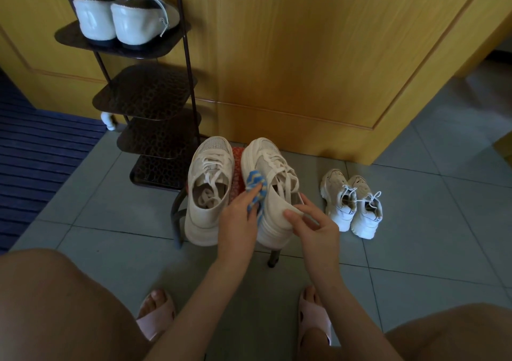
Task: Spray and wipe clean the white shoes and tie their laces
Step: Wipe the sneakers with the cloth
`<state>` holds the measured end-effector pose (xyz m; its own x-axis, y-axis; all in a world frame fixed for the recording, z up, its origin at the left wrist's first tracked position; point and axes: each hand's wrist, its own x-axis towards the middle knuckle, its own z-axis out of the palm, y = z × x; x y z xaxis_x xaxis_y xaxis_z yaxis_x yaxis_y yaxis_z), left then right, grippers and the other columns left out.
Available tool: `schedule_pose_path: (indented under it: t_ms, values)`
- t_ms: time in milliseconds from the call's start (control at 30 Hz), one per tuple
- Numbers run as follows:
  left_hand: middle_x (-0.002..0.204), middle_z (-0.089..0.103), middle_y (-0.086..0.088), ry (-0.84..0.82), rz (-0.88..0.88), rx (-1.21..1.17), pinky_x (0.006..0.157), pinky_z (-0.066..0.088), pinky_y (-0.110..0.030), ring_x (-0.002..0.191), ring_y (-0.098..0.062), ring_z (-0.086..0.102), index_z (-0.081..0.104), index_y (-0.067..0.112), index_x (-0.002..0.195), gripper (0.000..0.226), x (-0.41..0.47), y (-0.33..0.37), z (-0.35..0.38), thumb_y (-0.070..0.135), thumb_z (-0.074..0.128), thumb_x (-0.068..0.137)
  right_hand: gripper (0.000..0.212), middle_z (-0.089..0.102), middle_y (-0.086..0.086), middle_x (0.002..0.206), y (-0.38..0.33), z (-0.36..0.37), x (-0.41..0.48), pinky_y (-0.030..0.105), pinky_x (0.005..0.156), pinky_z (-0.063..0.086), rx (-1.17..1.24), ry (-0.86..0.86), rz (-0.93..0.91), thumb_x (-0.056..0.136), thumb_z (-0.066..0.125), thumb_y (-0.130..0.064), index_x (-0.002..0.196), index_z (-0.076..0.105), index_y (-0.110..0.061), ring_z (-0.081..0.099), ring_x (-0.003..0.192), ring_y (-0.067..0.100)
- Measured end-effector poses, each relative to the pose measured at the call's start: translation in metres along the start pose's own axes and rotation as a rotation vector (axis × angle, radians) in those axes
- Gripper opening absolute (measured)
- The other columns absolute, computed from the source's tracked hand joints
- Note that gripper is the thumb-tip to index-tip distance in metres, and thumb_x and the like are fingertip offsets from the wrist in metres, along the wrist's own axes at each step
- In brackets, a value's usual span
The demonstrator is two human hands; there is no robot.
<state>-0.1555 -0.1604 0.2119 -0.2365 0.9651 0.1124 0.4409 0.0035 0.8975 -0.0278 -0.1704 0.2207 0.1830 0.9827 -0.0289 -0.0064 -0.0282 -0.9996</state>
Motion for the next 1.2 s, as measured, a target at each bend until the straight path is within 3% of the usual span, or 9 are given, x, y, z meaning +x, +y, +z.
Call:
schedule_pose_path:
  t_ms: [100, 200, 300, 400, 567, 700, 833, 1067, 1200]
  values:
    - [0.131, 0.055, 0.009, 0.007, 0.014, -0.095, 0.1, 0.043, -0.022, 0.118, 0.0, 0.049, 0.056, 0.026, 0.128, 0.047, -0.022, 0.001, 0.0, 0.001, 0.057, 0.089, 0.013, 0.066, -0.034, 0.093, -0.006, 0.004, -0.003, 0.045, 0.097, 0.049, 0.025, 0.012, -0.004, 0.081, 0.069, -0.006, 0.078, 0.074, -0.018, 0.058, 0.117, 0.011]
    - [0.133, 0.053, 0.01, 0.03, 0.003, -0.163, 0.099, 0.047, -0.03, 0.121, -0.002, 0.05, 0.056, 0.033, 0.127, 0.05, -0.044, 0.002, 0.003, 0.003, 0.059, 0.088, 0.016, 0.067, -0.033, 0.084, -0.014, 0.007, -0.003, 0.032, 0.085, 0.054, 0.036, 0.021, -0.004, 0.083, 0.067, -0.003, 0.078, 0.07, -0.018, 0.066, 0.094, 0.001]
    - [0.128, 0.05, 0.011, 0.105, 0.019, -0.123, 0.097, 0.043, -0.016, 0.12, -0.003, 0.048, 0.053, 0.04, 0.123, 0.052, -0.06, 0.002, 0.008, 0.006, 0.064, 0.085, 0.017, 0.067, -0.034, 0.079, -0.017, 0.01, -0.002, 0.017, 0.07, 0.053, -0.009, 0.024, -0.031, 0.084, 0.066, -0.004, 0.078, 0.068, -0.02, 0.066, 0.081, -0.004]
    - [0.124, 0.044, 0.011, 0.156, 0.042, -0.07, 0.092, 0.038, -0.003, 0.119, -0.004, 0.044, 0.05, 0.044, 0.117, 0.057, -0.069, 0.002, 0.015, 0.002, 0.066, 0.082, 0.02, 0.069, -0.026, 0.07, -0.018, 0.014, -0.004, 0.014, 0.063, 0.051, -0.037, 0.024, -0.041, 0.084, 0.066, -0.005, 0.076, 0.067, -0.023, 0.067, 0.071, -0.002]
    - [0.12, 0.042, 0.011, 0.217, 0.162, 0.097, 0.093, 0.043, -0.016, 0.113, -0.002, 0.04, 0.051, 0.036, 0.123, 0.068, -0.072, -0.012, 0.019, 0.0, 0.075, 0.071, 0.017, 0.069, -0.022, 0.068, -0.02, 0.018, -0.004, 0.011, 0.059, 0.049, -0.077, 0.016, -0.046, 0.083, 0.067, -0.005, 0.075, 0.069, -0.02, 0.067, 0.07, -0.002]
    - [0.121, 0.042, 0.003, 0.171, 0.252, 0.22, 0.099, 0.029, -0.009, 0.11, -0.006, 0.04, 0.061, 0.025, 0.12, 0.07, -0.076, -0.021, 0.018, -0.001, 0.084, 0.058, 0.014, 0.066, -0.028, 0.065, -0.021, 0.02, -0.004, 0.011, 0.06, 0.049, -0.12, 0.015, -0.05, 0.083, 0.067, -0.005, 0.074, 0.069, -0.016, 0.065, 0.069, -0.006]
    - [0.119, 0.045, -0.002, 0.081, 0.268, 0.253, 0.1, 0.018, 0.0, 0.109, -0.008, 0.041, 0.058, 0.025, 0.115, 0.079, -0.084, -0.031, 0.021, -0.003, 0.088, 0.048, 0.016, 0.064, -0.031, 0.066, -0.022, 0.025, -0.002, 0.013, 0.064, 0.05, -0.112, 0.02, -0.025, 0.082, 0.068, -0.005, 0.071, 0.069, -0.017, 0.063, 0.068, -0.008]
    - [0.119, 0.046, 0.009, 0.067, 0.191, 0.138, 0.096, 0.025, 0.003, 0.113, 0.013, 0.036, 0.06, 0.032, 0.116, 0.062, -0.095, -0.037, 0.023, 0.003, 0.079, 0.065, 0.009, 0.063, -0.036, 0.069, -0.021, 0.023, -0.003, 0.017, 0.068, 0.052, -0.098, -0.013, 0.013, 0.083, 0.067, -0.005, 0.077, 0.07, -0.011, 0.064, 0.07, -0.006]
    - [0.114, 0.051, 0.014, 0.205, 0.018, -0.11, 0.087, 0.037, 0.0, 0.111, 0.006, 0.047, 0.061, 0.045, 0.109, 0.051, -0.088, -0.011, 0.003, 0.006, 0.072, 0.078, 0.004, 0.066, -0.027, 0.091, -0.013, 0.017, 0.003, 0.027, 0.085, 0.052, -0.102, 0.022, 0.042, 0.08, 0.071, -0.009, 0.082, 0.073, -0.012, 0.064, 0.097, 0.003]
